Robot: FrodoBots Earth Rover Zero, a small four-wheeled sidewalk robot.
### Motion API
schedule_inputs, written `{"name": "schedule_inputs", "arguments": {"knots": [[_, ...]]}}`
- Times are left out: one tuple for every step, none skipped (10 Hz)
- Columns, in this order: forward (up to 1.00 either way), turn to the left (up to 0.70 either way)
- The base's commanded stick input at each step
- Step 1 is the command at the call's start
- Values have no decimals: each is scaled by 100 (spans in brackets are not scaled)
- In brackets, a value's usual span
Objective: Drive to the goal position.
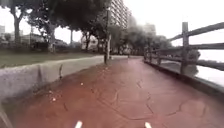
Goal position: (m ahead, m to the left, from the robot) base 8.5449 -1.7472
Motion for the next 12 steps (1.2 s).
{"name": "schedule_inputs", "arguments": {"knots": [[50, 0], [50, 0], [50, 0], [50, 0], [50, 0], [50, 0], [50, 0], [50, 0], [50, 4], [50, 3], [50, 2], [50, 1]]}}
